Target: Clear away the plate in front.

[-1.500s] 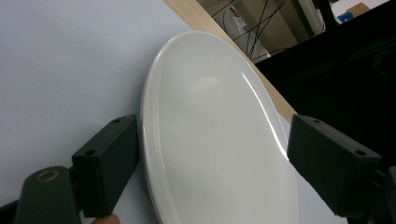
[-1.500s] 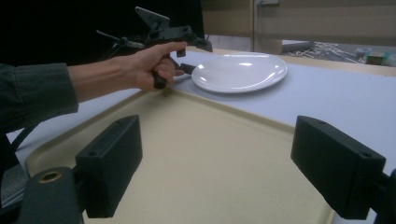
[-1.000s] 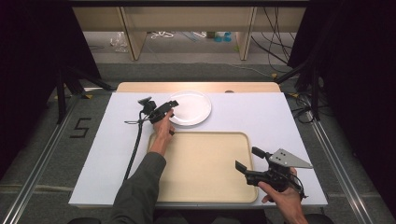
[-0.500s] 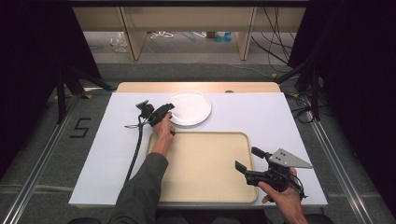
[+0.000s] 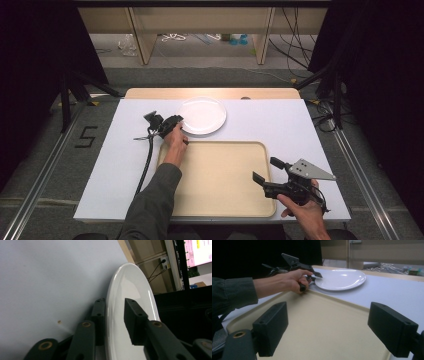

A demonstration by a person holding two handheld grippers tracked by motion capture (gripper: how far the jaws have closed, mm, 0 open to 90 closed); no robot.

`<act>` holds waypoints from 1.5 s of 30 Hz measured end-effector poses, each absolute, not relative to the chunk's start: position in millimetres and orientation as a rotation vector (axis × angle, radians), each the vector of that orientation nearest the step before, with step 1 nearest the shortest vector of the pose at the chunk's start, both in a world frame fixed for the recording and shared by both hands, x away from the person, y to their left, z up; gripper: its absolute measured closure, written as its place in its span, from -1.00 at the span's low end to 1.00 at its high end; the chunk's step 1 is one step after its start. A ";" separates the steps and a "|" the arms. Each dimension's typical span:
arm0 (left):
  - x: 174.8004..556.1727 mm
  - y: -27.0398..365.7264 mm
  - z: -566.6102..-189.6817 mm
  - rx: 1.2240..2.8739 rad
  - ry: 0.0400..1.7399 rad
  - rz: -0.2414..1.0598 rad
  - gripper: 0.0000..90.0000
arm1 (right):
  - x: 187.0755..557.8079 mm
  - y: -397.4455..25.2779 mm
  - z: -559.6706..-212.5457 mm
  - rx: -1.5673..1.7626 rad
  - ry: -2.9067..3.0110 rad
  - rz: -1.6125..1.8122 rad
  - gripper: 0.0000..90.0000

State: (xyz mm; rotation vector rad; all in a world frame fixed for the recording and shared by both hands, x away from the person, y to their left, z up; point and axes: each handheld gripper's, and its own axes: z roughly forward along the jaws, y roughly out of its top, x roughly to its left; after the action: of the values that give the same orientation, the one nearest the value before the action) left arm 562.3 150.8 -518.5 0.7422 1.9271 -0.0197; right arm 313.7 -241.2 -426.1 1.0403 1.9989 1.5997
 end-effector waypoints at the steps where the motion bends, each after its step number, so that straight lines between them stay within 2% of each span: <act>1: 561.8 151.4 -519.8 0.729 1.924 -0.026 0.69 | 313.6 -241.5 -425.9 1.044 2.000 1.602 -0.61; 4: 560.4 153.1 -522.5 0.706 1.926 -0.044 0.83 | 312.9 -243.2 -425.0 1.058 2.014 1.583 -0.61; 15: 555.9 154.9 -526.9 0.644 1.845 -0.083 0.92 | 313.0 -242.2 -425.5 1.053 2.003 1.599 -0.61; 30: 552.7 159.6 -521.2 0.658 1.793 -0.097 0.91 | 313.7 -242.1 -426.1 1.055 1.989 1.611 -0.61; 45: 538.5 166.4 -505.5 0.589 1.704 -0.187 0.91 | 313.9 -242.1 -426.1 1.056 1.982 1.615 -0.61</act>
State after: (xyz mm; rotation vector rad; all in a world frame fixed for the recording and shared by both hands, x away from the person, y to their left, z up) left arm 538.5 166.4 -505.5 0.5889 1.7044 -0.1872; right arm 313.9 -242.1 -426.1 1.0558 1.9819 1.6149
